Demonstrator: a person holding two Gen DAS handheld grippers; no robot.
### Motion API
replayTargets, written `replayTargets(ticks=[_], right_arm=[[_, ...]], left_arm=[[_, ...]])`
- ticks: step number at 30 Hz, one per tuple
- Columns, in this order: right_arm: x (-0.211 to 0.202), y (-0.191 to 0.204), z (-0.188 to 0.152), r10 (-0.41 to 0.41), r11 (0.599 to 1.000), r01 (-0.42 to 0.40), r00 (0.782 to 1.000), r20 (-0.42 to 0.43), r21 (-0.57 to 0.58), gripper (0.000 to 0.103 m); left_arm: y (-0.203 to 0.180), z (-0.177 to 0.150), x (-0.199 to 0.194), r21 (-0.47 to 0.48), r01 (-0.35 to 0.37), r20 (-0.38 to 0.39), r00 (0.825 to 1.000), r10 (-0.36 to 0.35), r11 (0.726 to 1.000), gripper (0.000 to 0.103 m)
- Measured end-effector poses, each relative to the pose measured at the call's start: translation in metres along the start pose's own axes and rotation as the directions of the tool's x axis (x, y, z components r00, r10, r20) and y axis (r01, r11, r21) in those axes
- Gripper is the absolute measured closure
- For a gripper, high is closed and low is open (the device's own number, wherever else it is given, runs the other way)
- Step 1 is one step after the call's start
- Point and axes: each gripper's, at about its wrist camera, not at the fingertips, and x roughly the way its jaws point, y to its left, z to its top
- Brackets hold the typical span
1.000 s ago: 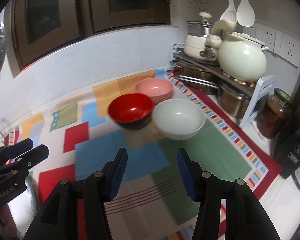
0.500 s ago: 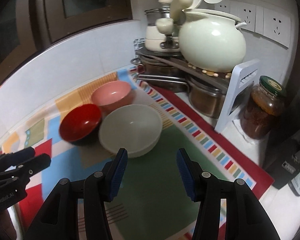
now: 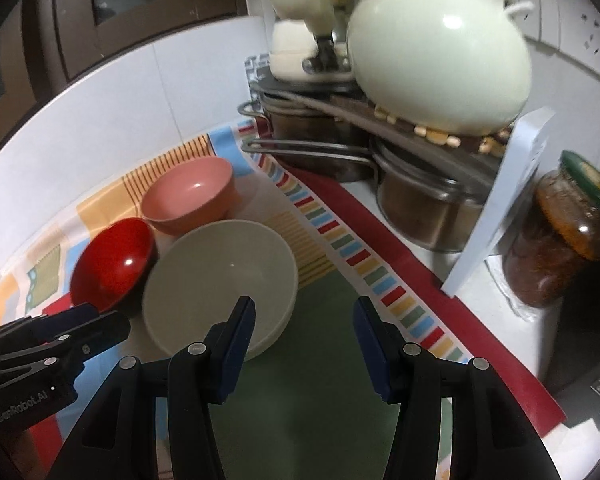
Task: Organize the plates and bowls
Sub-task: 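Move both grippers to the rim of the white bowl, then close both grippers on the rim of the white bowl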
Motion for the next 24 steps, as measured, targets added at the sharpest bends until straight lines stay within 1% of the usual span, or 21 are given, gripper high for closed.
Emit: replayTargets(ticks=[4, 7, 10, 12, 18, 21, 23, 24], right_arm=[[0.02, -0.003, 0.003, 0.018, 1.0, -0.018, 0.999, -0.028, 0.007, 0.052], [0.029, -0.002, 0.005, 0.034, 0.999, -0.034, 0.998, -0.044, 0.016, 0.056], [0.037, -0.001, 0.007, 0.043, 0.999, -0.042, 0.998, -0.053, 0.022, 0.056], [0.042, 0.0, 0.009, 0.044, 0.999, -0.042, 0.997, -0.058, 0.022, 0.058], [0.053, 0.0, 0.013, 0.039, 0.999, -0.038, 0.996, -0.077, 0.022, 0.067], [0.058, 0.001, 0.013, 0.041, 0.999, -0.039, 0.995, -0.087, 0.022, 0.076], [0.06, 0.002, 0.013, 0.046, 0.999, -0.044, 0.994, -0.095, 0.021, 0.083], [0.061, 0.002, 0.012, 0.047, 0.999, -0.045, 0.994, -0.097, 0.019, 0.084]], left_arm=[[-0.006, 0.002, 0.013, 0.009, -0.019, 0.005, 1.0, 0.019, 1.0, 0.06], [-0.01, 0.002, 0.02, 0.017, -0.036, 0.005, 0.999, 0.036, 0.999, 0.06], [-0.012, 0.001, 0.026, 0.019, -0.046, 0.003, 0.999, 0.046, 0.999, 0.061], [-0.013, 0.001, 0.028, 0.022, -0.062, 0.016, 0.998, 0.061, 0.998, 0.061], [-0.012, 0.005, 0.034, 0.023, -0.087, 0.023, 0.996, 0.086, 0.996, 0.068], [-0.011, 0.005, 0.038, 0.025, -0.098, 0.018, 0.995, 0.098, 0.995, 0.075], [-0.011, 0.006, 0.04, 0.029, -0.106, 0.019, 0.994, 0.105, 0.994, 0.08], [-0.011, 0.006, 0.04, 0.031, -0.113, 0.021, 0.993, 0.112, 0.993, 0.081]])
